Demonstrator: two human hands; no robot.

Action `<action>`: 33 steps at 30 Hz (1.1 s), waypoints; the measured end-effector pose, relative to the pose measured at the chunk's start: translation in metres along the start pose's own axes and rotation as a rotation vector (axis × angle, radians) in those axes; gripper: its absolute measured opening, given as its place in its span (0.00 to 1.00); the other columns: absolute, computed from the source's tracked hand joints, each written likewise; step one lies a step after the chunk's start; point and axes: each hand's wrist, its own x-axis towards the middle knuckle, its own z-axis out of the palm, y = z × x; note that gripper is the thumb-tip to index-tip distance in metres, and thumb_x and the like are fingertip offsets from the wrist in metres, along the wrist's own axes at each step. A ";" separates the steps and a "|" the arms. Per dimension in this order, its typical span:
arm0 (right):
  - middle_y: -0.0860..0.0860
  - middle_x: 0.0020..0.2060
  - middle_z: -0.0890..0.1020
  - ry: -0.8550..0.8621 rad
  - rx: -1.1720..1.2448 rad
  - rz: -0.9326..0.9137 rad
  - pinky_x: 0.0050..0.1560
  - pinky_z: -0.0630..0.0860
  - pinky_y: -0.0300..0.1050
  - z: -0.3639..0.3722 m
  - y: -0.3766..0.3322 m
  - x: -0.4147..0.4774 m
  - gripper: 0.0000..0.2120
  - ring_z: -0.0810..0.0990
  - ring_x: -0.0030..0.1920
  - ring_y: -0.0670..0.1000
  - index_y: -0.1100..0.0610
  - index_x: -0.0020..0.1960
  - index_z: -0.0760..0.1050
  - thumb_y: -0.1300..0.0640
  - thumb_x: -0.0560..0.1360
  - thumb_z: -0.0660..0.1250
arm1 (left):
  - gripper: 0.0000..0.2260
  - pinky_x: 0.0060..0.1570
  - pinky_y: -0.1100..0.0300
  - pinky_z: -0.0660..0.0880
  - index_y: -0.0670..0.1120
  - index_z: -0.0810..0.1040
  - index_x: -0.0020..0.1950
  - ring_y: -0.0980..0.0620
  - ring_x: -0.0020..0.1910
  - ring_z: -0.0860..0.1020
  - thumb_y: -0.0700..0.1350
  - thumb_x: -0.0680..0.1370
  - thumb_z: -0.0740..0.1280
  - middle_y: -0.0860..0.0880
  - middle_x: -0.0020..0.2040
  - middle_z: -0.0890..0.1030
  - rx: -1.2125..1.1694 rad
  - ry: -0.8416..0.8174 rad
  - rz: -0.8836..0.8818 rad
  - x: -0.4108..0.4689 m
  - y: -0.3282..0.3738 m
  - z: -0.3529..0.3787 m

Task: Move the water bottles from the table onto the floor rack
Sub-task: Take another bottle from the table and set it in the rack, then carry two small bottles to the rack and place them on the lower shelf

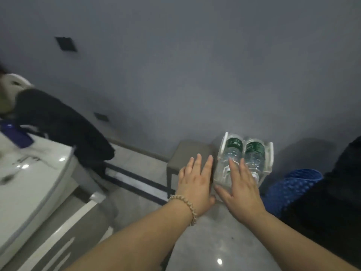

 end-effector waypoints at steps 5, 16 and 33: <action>0.54 0.78 0.46 -0.053 0.109 -0.214 0.76 0.48 0.52 0.008 -0.111 -0.036 0.41 0.46 0.78 0.53 0.48 0.78 0.43 0.35 0.74 0.58 | 0.46 0.71 0.47 0.46 0.57 0.35 0.74 0.47 0.76 0.44 0.56 0.71 0.68 0.47 0.78 0.44 0.111 0.110 -0.104 -0.089 -0.059 -0.068; 0.48 0.78 0.48 -0.177 0.218 -0.568 0.75 0.51 0.52 0.077 -0.368 -0.123 0.38 0.47 0.77 0.49 0.46 0.78 0.48 0.40 0.75 0.63 | 0.36 0.72 0.45 0.46 0.55 0.47 0.76 0.45 0.76 0.45 0.58 0.74 0.64 0.48 0.78 0.46 0.155 0.264 -0.450 -0.279 -0.223 -0.183; 0.50 0.78 0.53 -0.423 0.124 -0.780 0.74 0.52 0.48 0.278 -0.696 -0.244 0.38 0.51 0.77 0.51 0.49 0.77 0.52 0.45 0.74 0.67 | 0.35 0.69 0.50 0.53 0.53 0.54 0.75 0.47 0.73 0.54 0.58 0.72 0.65 0.47 0.75 0.57 0.154 0.247 -0.820 -0.555 -0.536 -0.261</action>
